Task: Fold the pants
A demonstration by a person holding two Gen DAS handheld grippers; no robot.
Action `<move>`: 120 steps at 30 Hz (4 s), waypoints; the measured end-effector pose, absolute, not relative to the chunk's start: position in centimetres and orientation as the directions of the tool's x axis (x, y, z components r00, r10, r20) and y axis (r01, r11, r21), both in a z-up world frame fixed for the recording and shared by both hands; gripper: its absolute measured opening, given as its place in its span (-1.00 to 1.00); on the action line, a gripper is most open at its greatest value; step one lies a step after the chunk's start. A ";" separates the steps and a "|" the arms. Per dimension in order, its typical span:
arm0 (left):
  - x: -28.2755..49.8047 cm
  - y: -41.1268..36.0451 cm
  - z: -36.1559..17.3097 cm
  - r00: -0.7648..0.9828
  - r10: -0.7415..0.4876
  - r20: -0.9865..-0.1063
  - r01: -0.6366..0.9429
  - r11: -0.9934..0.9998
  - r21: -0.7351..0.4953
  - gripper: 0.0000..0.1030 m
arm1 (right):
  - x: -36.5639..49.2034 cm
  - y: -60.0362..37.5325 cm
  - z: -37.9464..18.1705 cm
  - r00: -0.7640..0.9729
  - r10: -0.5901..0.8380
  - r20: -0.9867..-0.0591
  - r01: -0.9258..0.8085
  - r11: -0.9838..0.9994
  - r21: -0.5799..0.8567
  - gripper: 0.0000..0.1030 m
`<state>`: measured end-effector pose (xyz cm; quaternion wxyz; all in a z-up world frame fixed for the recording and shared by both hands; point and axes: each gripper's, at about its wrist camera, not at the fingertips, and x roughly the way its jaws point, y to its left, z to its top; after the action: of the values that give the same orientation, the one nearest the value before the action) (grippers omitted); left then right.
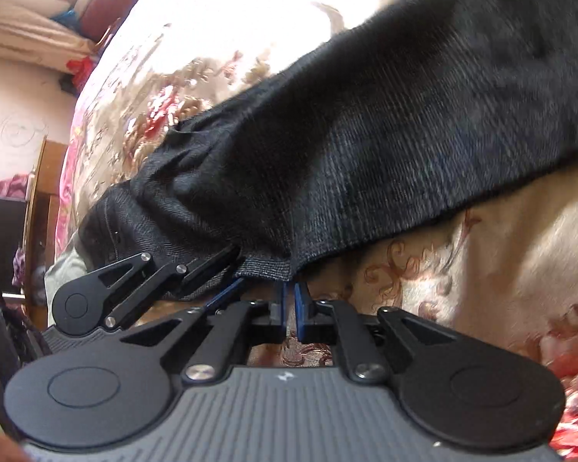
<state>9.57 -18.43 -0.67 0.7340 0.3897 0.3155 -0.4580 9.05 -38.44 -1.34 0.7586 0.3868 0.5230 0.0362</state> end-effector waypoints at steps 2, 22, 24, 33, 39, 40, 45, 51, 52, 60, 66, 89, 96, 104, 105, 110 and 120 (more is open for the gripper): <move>10.3 -18.1 -0.1 0.380 -0.444 -0.811 0.914 0.314 0.256 -0.31 | 10.6 -39.7 1.1 0.495 0.462 -0.736 0.225 0.750 0.622 -0.82; 12.7 -17.4 -2.1 0.424 -0.470 -0.774 0.876 0.431 0.219 -0.23 | 28.5 -38.1 -3.2 -0.037 0.702 -0.711 -0.332 0.663 0.671 -0.76; 13.0 -17.8 -2.7 0.418 -0.471 -0.777 0.877 0.432 0.210 -0.23 | 29.5 -38.1 -3.2 -0.008 0.690 -0.724 -0.356 0.674 0.647 -0.76; 12.7 -17.2 -3.2 0.404 -0.474 -0.782 0.881 0.433 0.192 -0.16 | 32.1 -35.7 -5.0 -0.036 0.725 -0.687 -0.461 0.598 0.655 -0.72; 13.4 -17.1 -3.3 0.394 -0.475 -0.787 0.878 0.448 0.169 -0.11 | 33.8 -34.6 -5.4 -0.003 0.742 -0.671 -0.508 0.576 0.640 -0.72; 13.4 -17.0 -3.3 0.394 -0.477 -0.786 0.877 0.451 0.166 -0.10 | 33.9 -34.7 -5.1 0.013 0.741 -0.671 -0.516 0.580 0.630 -0.65; 13.5 -17.1 -3.4 0.391 -0.480 -0.785 0.876 0.457 0.157 -0.10 | 33.8 -35.0 -5.3 -0.005 0.741 -0.671 -0.530 0.567 0.630 -0.64; 13.6 -17.0 -3.4 0.392 -0.484 -0.783 0.875 0.460 0.153 -0.09 | 34.5 -34.1 -5.5 -0.019 0.729 -0.684 -0.560 0.559 0.612 -0.69; 13.6 -17.0 -3.4 0.392 -0.483 -0.783 0.874 0.460 0.154 -0.08 | 34.8 -33.8 -5.5 -0.021 0.730 -0.683 -0.558 0.558 0.614 -0.69; 14.0 -16.9 -3.6 0.387 -0.486 -0.784 0.869 0.475 0.135 -0.05 | 36.1 -31.3 -5.8 -0.058 0.753 -0.655 -0.593 0.502 0.629 -0.65; 14.1 -16.4 -3.5 0.391 -0.494 -0.776 0.867 0.481 0.131 0.04 | 35.9 -33.4 -5.0 0.011 0.764 -0.646 -0.418 0.590 0.691 -0.92; 14.1 -22.0 -2.1 0.381 -0.386 -0.840 0.887 0.409 0.215 0.12 | 12.4 -53.0 -0.8 0.431 0.061 -0.900 0.295 0.933 0.205 -0.53; 13.7 -25.1 -1.4 0.352 -0.309 -0.883 0.910 0.333 0.246 0.10 | 2.7 -60.9 0.5 0.501 -0.145 -0.853 0.605 0.764 0.226 -0.53; 11.2 -32.1 -1.2 0.333 -0.368 -0.868 0.939 0.218 0.267 0.11 | -4.0 -66.0 -0.9 0.530 -0.292 -0.796 0.777 0.544 0.317 -0.45; 10.7 -32.9 -1.2 0.329 -0.377 -0.866 0.942 0.203 0.269 0.11 | -4.0 -66.4 -1.3 0.538 -0.290 -0.791 0.774 0.542 0.328 -0.45; 8.4 -36.4 -1.3 0.296 -0.424 -0.856 0.955 0.110 0.276 0.11 | -4.5 -67.0 -1.6 0.573 -0.258 -0.778 0.758 0.526 0.385 -0.37; 9.5 -46.5 1.1 0.183 -0.641 -0.745 0.963 -0.036 0.267 0.14 | -4.8 -67.1 -1.6 0.639 -0.222 -0.736 0.722 0.505 0.474 -0.33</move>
<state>9.54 -46.48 1.07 0.6629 0.3899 0.2063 -0.6049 -4.81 -67.14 -1.55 0.8103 0.4036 0.3093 -0.2912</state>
